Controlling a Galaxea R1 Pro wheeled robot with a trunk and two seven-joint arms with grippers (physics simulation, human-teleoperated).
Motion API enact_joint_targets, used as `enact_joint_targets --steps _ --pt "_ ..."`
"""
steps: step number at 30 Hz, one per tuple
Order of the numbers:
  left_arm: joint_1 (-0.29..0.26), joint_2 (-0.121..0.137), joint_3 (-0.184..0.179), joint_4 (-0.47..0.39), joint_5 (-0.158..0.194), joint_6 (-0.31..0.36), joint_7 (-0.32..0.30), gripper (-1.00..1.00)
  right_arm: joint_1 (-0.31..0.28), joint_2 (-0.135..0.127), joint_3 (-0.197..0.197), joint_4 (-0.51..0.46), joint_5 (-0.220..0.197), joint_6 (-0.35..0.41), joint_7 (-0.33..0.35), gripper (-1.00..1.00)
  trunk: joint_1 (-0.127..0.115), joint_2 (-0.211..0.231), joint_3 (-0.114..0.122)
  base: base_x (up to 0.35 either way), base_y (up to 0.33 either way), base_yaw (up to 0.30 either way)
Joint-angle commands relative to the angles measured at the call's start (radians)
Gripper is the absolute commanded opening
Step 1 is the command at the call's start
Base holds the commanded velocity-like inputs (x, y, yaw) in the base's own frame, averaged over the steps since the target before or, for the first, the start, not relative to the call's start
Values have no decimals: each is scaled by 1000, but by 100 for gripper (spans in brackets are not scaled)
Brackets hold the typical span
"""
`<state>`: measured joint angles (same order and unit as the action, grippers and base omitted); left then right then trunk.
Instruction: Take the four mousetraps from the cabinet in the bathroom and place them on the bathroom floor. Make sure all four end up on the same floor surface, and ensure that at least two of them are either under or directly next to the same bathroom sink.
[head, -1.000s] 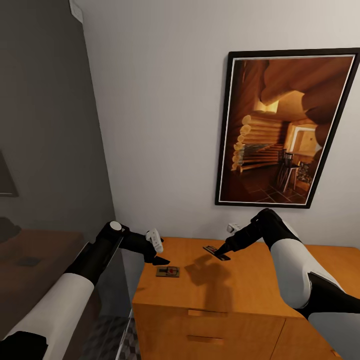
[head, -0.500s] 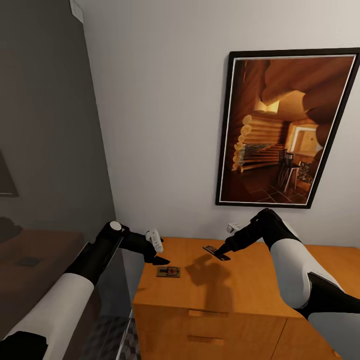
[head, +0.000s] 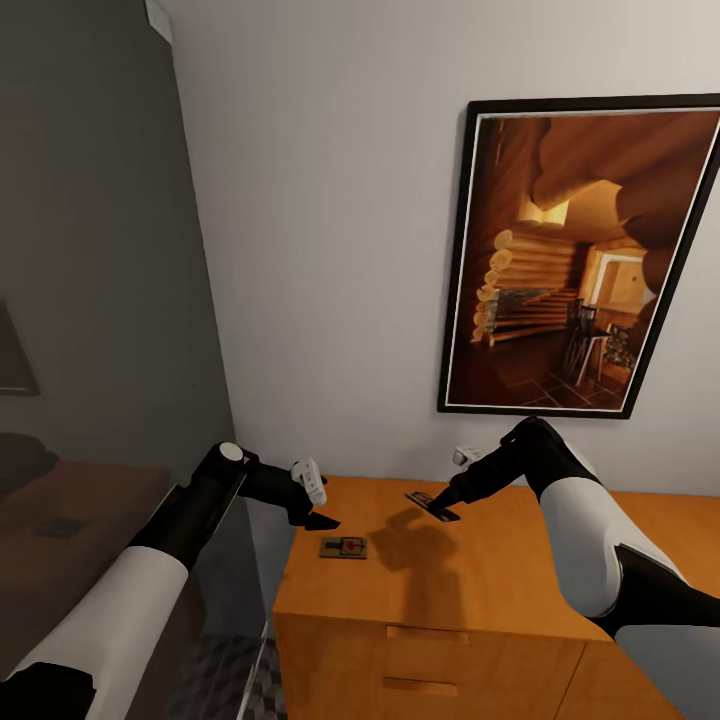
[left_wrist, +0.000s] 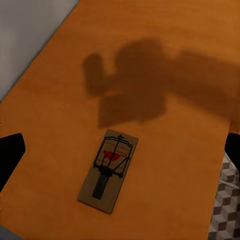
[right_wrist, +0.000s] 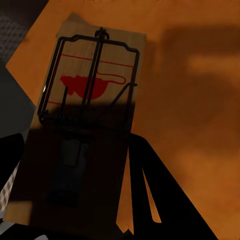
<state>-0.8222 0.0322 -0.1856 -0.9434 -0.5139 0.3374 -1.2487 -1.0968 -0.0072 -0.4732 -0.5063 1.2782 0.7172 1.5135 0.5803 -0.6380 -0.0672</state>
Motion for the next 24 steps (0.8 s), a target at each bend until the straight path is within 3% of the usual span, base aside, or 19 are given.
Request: enact_joint_targets --steps 1,24 --pt "0 0 0 0 0 0 0 100 0 0 0 0 0 6 4 -100 0 0 0 1 1 0" --pt "0 -1 -2 0 1 3 -7 100 0 11 1 1 0 5 -21 -100 0 0 0 0 0 0"
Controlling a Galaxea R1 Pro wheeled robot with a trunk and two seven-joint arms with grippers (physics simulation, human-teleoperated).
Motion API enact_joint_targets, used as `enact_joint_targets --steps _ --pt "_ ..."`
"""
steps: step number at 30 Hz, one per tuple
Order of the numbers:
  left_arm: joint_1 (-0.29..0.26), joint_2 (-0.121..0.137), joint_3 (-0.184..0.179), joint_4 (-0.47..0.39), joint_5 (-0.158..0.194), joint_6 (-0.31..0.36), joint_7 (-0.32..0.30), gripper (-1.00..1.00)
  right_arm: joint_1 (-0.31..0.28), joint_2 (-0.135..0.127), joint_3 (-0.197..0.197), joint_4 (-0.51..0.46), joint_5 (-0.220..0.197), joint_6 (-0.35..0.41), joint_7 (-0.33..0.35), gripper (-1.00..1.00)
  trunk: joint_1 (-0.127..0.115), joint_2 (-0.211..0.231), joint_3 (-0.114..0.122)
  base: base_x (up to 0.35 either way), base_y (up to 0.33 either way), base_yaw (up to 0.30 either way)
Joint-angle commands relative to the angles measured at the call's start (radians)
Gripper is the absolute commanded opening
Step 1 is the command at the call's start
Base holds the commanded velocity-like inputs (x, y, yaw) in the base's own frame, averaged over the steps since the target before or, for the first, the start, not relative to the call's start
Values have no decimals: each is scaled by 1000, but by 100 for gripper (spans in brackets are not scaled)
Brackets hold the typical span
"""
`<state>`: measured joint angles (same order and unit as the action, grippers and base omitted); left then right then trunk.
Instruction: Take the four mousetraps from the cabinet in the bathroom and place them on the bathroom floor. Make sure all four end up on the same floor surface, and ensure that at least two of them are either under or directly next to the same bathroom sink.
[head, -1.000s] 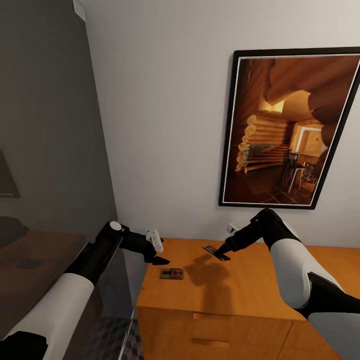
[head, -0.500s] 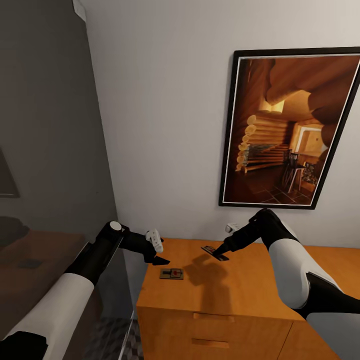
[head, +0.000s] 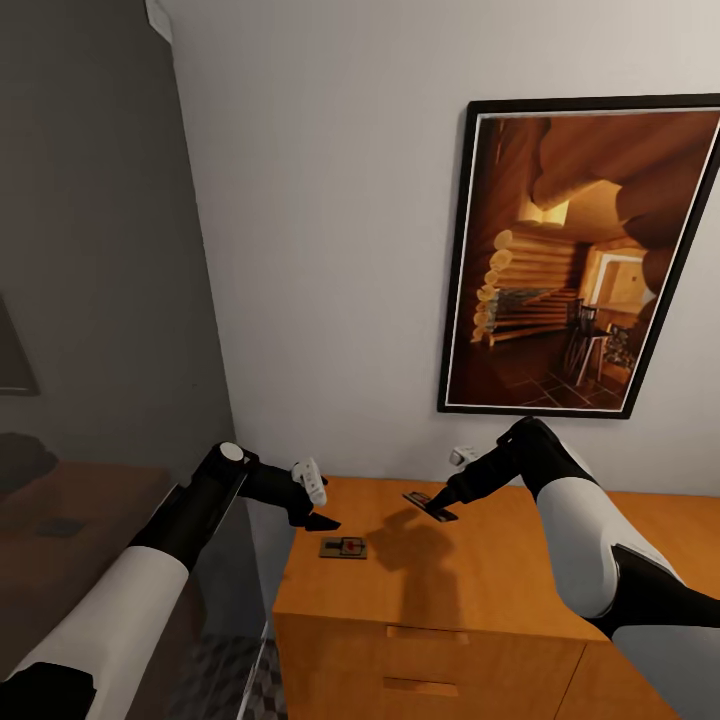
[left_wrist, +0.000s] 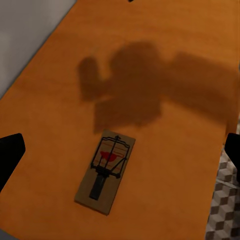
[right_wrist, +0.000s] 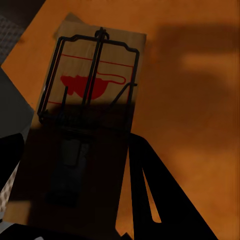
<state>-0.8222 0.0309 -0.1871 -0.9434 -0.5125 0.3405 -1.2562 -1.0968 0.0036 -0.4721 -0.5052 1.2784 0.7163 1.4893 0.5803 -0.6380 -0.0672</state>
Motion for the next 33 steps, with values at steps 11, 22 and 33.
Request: enact_joint_targets --steps 11,22,33 --pt "0 0 0 0 0 0 2 100 0 1 0 6 -1 6 -1 -100 0 0 0 0 0 0" --pt "0 0 1 -1 -1 0 5 100 0 1 0 7 -1 6 -1 -100 0 0 0 0 0 0" --pt "0 -6 -2 -1 -1 0 3 100 0 1 0 7 -1 6 -1 -100 0 0 0 8 2 0"
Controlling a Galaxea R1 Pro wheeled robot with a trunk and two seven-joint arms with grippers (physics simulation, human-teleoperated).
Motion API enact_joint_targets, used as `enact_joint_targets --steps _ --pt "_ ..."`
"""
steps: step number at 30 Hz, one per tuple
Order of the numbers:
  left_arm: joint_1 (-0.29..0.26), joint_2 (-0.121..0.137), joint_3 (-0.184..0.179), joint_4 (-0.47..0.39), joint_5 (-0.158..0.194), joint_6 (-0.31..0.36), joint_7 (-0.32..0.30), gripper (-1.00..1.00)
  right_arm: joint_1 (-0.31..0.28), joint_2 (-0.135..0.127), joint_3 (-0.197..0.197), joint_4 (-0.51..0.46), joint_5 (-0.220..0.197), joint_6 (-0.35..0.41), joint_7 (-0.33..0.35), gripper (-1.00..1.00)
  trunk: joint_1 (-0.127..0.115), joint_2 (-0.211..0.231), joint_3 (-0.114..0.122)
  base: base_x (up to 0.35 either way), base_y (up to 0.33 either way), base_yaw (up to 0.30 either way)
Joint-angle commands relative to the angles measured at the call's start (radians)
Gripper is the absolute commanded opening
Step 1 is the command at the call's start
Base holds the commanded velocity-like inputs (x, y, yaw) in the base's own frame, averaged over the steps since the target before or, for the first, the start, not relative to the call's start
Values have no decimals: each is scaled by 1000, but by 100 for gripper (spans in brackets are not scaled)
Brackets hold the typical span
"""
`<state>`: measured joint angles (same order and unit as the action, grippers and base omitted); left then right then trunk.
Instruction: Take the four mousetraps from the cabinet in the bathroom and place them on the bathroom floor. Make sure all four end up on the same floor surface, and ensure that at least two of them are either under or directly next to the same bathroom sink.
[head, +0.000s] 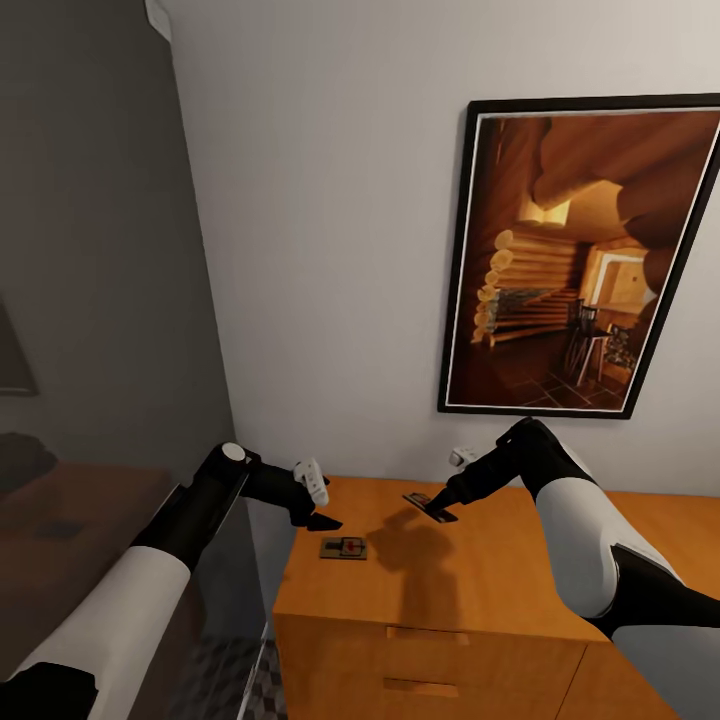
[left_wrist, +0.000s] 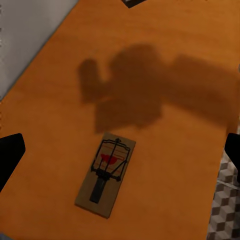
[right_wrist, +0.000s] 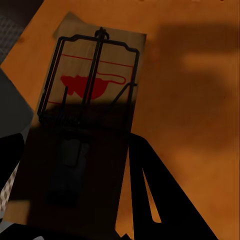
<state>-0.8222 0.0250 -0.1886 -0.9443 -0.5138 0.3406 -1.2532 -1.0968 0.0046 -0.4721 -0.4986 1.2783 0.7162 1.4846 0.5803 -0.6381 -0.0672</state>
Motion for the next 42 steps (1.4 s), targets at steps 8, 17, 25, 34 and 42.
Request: enact_joint_targets --steps 8,17,25,34,42 --pt "0 0 0 1 0 0 1 100 0 0 0 0 -1 6 3 -100 0 0 0 168 22 0" --pt "0 -2 -3 0 0 0 1 100 0 0 0 0 -1 6 3 -100 0 0 0 19 1 0" --pt "0 -6 -3 0 0 0 1 100 0 0 0 0 -1 6 3 -100 0 0 0 26 0 0" --pt "0 -7 -3 0 0 0 1 100 0 0 0 0 -1 6 3 -100 0 0 0 113 0 0" --pt "0 -8 -4 1 0 0 1 100 0 0 0 0 -1 -15 3 -100 0 0 0 7 0 0"
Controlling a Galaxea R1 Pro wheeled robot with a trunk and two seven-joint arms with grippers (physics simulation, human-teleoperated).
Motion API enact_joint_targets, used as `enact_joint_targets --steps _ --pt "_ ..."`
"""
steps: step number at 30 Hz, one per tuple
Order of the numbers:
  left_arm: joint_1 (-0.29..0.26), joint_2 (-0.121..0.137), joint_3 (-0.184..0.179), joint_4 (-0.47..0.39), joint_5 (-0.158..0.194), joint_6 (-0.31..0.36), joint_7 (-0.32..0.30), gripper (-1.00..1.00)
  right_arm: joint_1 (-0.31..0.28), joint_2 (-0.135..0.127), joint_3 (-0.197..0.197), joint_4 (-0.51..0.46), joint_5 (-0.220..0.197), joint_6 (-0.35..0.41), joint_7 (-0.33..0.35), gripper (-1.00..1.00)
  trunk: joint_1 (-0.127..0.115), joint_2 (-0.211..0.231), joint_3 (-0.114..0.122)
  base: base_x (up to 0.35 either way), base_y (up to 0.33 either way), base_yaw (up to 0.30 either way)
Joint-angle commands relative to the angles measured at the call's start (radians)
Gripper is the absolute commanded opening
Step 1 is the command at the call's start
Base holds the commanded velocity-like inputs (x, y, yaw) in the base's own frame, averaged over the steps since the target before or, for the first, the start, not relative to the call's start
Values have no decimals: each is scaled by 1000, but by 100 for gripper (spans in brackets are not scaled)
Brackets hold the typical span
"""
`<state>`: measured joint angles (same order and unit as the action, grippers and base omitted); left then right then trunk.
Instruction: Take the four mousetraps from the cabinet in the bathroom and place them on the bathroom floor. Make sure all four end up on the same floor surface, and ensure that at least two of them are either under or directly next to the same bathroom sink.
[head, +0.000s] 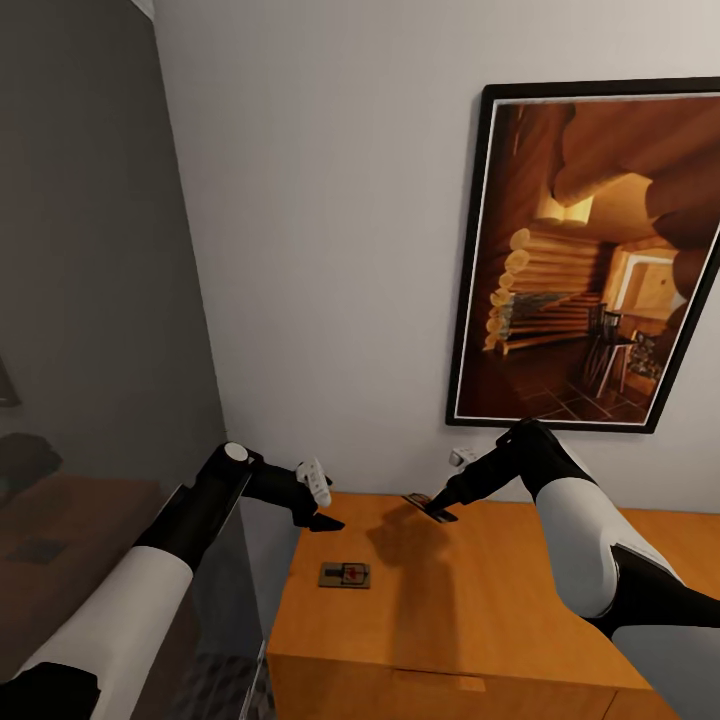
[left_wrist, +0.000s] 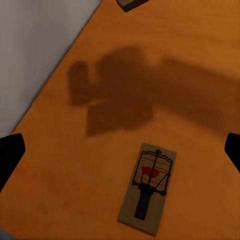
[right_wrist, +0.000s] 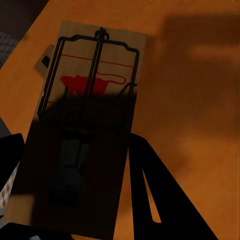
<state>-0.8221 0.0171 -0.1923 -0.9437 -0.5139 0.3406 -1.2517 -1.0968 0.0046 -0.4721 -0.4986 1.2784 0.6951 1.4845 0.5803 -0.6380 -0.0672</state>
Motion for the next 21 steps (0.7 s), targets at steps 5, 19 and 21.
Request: enact_joint_targets --steps 5,19,21 --pt "0 0 -1 0 0 1 0 100 0 0 0 1 -1 2 3 -100 0 0 0 0 0 0" --pt "0 0 -1 -1 0 1 0 100 0 0 0 6 -1 1 2 -100 0 0 0 50 0 0" --pt "0 0 -1 -1 0 1 0 100 0 0 0 6 -1 1 2 -100 0 0 0 7 0 0"
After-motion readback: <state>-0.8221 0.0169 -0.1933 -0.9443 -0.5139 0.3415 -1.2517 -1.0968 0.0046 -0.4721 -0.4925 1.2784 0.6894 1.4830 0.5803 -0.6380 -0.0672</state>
